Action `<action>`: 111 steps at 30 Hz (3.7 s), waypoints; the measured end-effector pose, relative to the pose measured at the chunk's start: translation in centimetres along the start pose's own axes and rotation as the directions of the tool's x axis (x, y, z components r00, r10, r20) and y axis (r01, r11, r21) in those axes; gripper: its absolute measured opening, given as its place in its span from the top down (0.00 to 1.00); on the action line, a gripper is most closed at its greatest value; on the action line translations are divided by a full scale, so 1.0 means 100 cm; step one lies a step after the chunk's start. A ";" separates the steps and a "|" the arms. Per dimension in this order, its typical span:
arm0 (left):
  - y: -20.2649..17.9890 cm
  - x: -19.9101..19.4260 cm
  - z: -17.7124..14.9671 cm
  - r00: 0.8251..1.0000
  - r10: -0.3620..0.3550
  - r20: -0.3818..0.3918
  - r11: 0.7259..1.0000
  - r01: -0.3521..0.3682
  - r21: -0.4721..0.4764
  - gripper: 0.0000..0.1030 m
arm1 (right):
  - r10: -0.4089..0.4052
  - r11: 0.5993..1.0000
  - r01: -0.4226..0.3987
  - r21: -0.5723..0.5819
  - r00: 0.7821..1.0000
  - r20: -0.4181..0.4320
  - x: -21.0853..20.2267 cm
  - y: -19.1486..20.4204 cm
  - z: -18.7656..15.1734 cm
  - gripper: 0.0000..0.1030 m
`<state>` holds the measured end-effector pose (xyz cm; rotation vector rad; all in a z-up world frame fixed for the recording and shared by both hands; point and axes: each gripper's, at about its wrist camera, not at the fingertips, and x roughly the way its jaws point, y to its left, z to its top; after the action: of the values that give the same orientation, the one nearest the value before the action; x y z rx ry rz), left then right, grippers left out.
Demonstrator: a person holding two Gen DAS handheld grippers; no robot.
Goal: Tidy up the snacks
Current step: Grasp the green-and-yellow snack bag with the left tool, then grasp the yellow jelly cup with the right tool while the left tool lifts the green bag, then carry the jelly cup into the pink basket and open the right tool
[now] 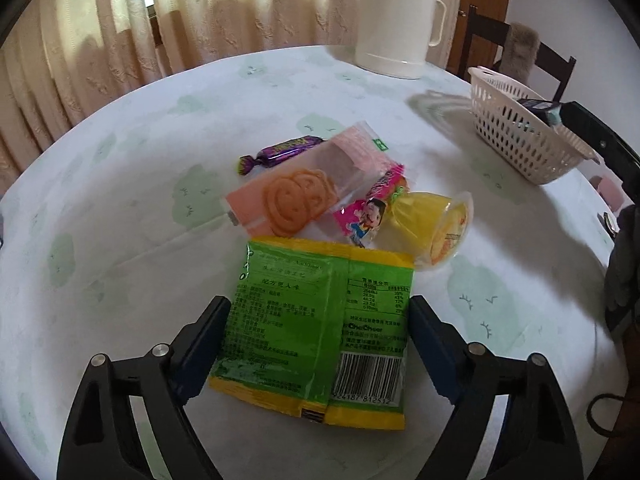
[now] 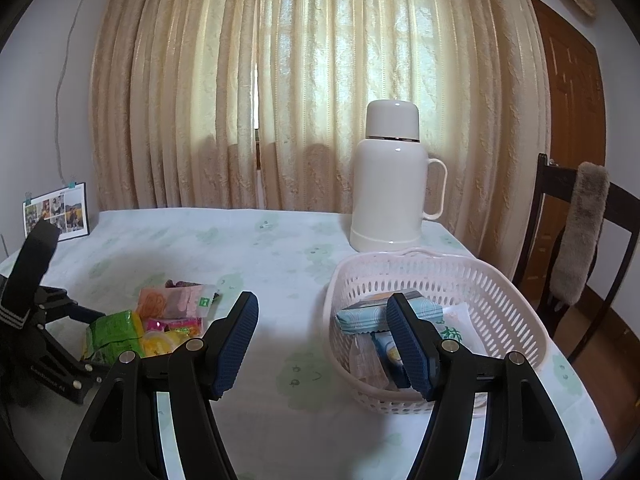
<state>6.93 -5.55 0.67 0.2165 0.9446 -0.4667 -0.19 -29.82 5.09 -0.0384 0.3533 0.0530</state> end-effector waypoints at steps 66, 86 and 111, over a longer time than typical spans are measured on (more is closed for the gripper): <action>0.043 -0.053 -0.015 0.979 0.133 0.152 0.959 -0.089 -0.269 0.21 | 0.325 0.946 -0.301 0.123 0.888 -0.326 0.056 0.083 0.002 0.56; 0.041 -0.046 -0.015 0.983 0.128 0.130 0.958 -0.089 -0.271 0.21 | 0.068 0.969 -0.029 0.247 0.986 -0.150 0.009 -0.032 0.035 0.55; 0.012 -0.046 0.003 0.988 0.060 0.139 0.967 -0.023 -0.252 0.21 | -0.189 0.925 0.216 0.312 0.975 -0.114 -0.010 -0.103 0.014 0.53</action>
<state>5.43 -3.32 4.64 -0.0264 0.8448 -0.3158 -0.06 -40.11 7.05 0.2484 0.4351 -0.2130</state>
